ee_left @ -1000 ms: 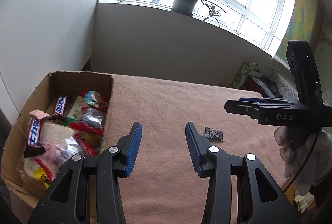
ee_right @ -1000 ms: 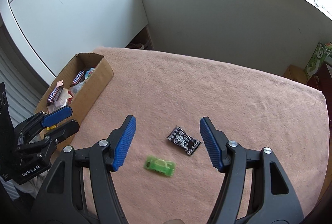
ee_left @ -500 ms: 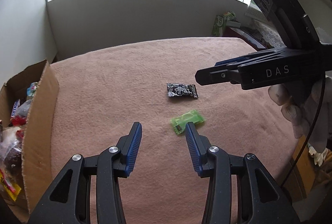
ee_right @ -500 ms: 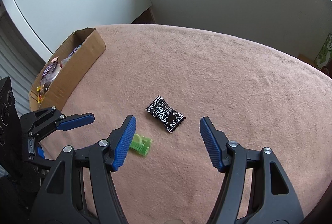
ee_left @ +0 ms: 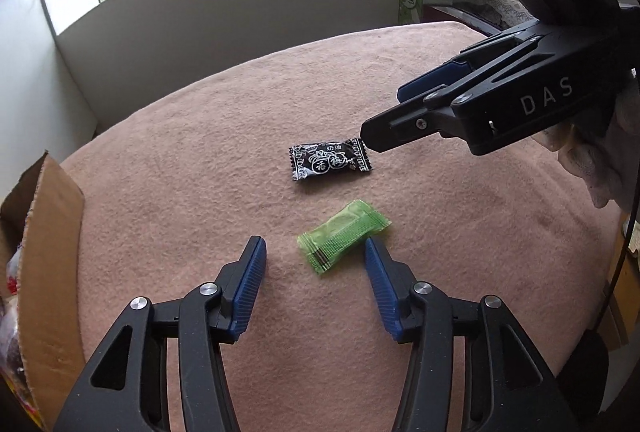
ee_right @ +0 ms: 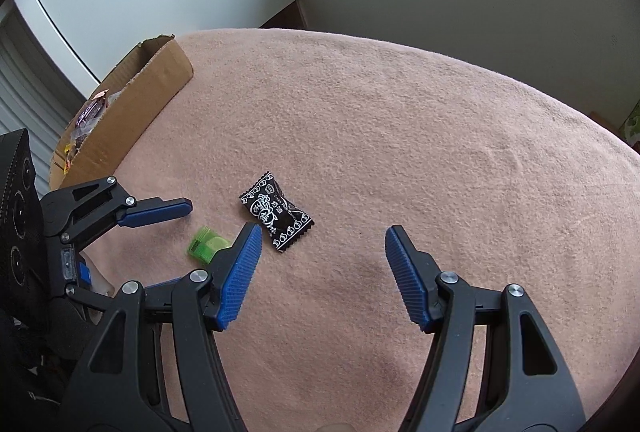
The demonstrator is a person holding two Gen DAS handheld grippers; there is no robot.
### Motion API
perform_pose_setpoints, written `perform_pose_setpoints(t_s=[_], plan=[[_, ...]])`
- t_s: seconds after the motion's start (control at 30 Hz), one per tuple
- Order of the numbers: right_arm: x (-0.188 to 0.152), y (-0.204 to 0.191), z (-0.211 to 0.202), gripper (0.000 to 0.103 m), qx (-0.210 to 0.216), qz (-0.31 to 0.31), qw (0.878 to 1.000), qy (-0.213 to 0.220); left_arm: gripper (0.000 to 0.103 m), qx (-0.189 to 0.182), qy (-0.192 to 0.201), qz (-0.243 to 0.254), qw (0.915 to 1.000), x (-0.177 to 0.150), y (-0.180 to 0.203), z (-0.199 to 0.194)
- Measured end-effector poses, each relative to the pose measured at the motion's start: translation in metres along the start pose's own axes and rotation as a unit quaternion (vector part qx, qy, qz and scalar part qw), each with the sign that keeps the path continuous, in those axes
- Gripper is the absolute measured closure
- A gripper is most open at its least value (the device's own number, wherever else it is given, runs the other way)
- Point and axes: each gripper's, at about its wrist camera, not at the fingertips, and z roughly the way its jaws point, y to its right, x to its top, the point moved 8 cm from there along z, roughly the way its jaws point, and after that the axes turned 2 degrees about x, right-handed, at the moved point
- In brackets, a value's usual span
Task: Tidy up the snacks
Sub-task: 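Position the left tool fingers around the green candy while the right approaches the black candy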
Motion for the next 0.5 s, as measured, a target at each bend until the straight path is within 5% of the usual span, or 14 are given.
perform_pose_setpoints(t_s=[0.33, 0.5], plan=[[0.011, -0.004, 0.002, 0.036, 0.011, -0.016, 1.000, 0.008, 0.053, -0.022, -0.012, -0.024, 0.9994, 0.015, 0.002, 0.014], [0.012, -0.007, 0.007, 0.036, 0.014, -0.020, 1.000, 0.007, 0.063, -0.026, -0.013, -0.048, 0.9984, 0.018, -0.001, 0.018]])
